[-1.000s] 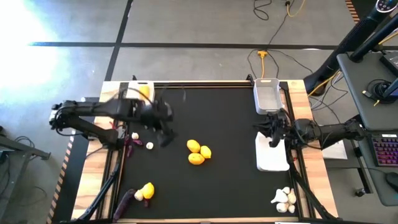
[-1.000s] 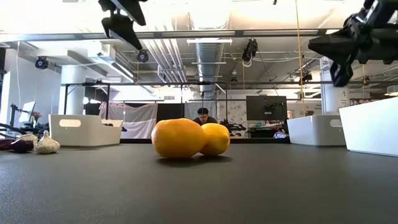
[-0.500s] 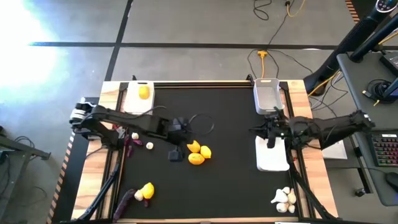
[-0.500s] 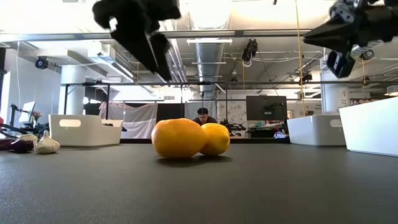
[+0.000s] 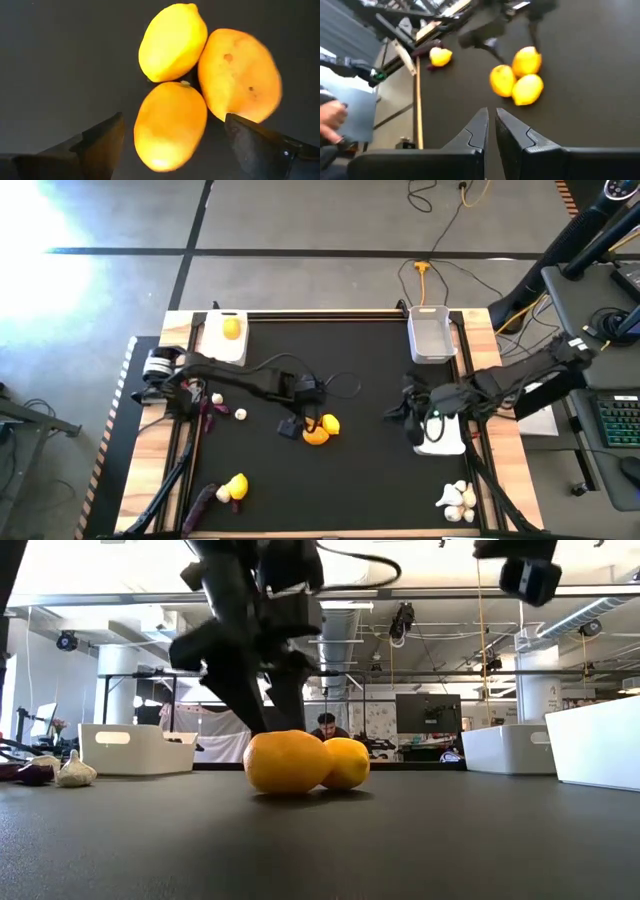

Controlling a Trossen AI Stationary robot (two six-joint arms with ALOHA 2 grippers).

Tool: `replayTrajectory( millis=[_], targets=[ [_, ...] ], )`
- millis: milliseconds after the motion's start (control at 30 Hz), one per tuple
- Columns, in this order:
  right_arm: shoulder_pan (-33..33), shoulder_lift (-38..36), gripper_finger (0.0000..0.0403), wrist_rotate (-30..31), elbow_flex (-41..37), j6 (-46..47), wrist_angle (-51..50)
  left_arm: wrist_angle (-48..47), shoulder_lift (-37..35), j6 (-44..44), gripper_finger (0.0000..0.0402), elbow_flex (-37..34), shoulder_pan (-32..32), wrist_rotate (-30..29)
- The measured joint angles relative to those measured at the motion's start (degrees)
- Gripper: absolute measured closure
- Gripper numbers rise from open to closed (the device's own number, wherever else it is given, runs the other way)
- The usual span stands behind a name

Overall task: Sort produce into baskets
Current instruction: Put the top center yellow lemon into the left white bin

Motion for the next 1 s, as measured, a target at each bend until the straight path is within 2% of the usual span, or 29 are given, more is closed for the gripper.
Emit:
replayTrajectory(
  millis=[167,500,633,800,900,1000],
  targets=[
    [3.36,6.86,0.0376,0.14,5.34,0.69,-0.83,0.1,2.37,2.83,0.0077,0.02,0.42,0.02],
    [4.98,16.83,0.0376,0.02,12.28,0.79,-0.88,1.59,5.13,4.72,0.0084,0.02,0.44,0.09],
    [5.4,18.88,0.0376,-0.12,15.08,0.6,-3.32,1.51,6.06,3.61,0.0108,0.02,0.46,0.13],
    [5.51,20.06,0.0376,0.1,18.5,-0.12,-9.23,1.42,5.79,1.48,0.016,0.0,0.5,-0.04],
    [5.49,20.07,0.0376,0.14,20.01,-0.73,-11.47,-0.08,4.23,-0.78,0.0183,0.0,0.68,-0.07],
    [5.49,19.56,0.0376,0.14,21.02,-0.93,-12.48,-2.89,0.59,-3.87,0.0187,-0.09,0.72,-0.04]
  ],
)
